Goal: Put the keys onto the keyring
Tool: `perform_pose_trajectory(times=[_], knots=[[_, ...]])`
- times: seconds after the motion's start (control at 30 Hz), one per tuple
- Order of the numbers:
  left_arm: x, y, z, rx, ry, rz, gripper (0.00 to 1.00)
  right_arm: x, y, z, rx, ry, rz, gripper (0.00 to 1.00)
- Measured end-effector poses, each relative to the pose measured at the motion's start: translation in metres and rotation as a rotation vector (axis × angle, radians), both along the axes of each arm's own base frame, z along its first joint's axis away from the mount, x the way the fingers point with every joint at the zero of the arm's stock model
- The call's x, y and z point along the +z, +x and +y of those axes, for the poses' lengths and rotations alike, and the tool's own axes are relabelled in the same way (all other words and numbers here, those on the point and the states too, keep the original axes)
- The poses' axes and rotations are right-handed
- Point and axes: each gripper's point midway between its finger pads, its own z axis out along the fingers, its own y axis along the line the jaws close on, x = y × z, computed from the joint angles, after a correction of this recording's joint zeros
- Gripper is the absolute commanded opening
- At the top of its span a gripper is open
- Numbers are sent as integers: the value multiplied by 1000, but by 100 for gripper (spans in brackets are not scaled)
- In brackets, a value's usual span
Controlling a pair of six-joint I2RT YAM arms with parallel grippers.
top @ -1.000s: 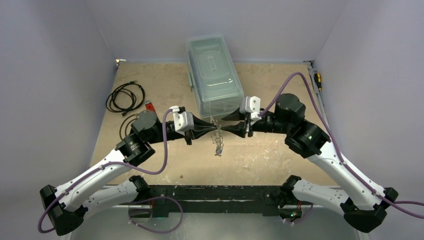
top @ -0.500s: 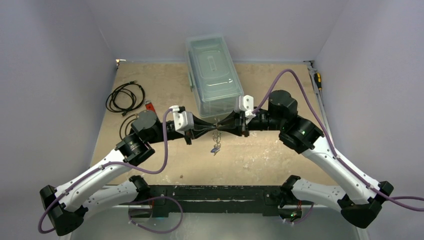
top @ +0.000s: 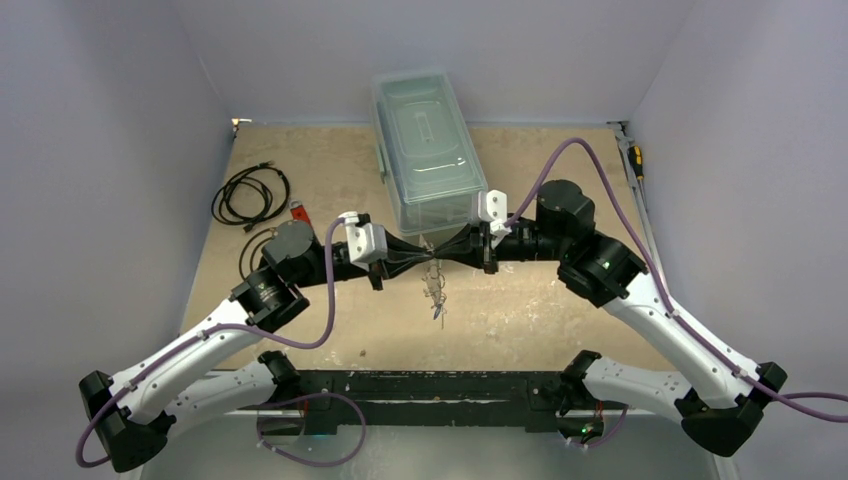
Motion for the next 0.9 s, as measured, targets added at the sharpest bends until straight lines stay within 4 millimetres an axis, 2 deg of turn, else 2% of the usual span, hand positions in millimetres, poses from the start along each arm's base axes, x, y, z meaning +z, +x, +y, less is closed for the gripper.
perform_pose_trajectory(times=[0.03,0.07,0.17,0.27,0.3,0.37,0.53,0.73,0.9], knots=[[0,0,0,0,1,0,0,0,0,0,-1,0,1,0],[0,0,0,0,2,1,6,0,0,0,-1,0,3,0],[-3,-1,2,3,15,0,30,-1,1,-1,-13,-11,12,0],[-6,-1,4,10,49,8,47,-4,7,-2,-44,-43,26,0],[-6,-1,6,13,65,9,57,-5,9,-3,-58,-55,31,0],[-6,-2,9,20,94,12,66,-8,13,-5,-80,-76,38,0],[2,-5,22,40,168,7,67,-14,22,-10,-128,-146,52,0],[2,-3,31,68,234,-11,60,-13,36,-7,-170,-242,44,0],[-4,1,31,79,261,-20,52,-9,28,0,-149,-291,28,0]])
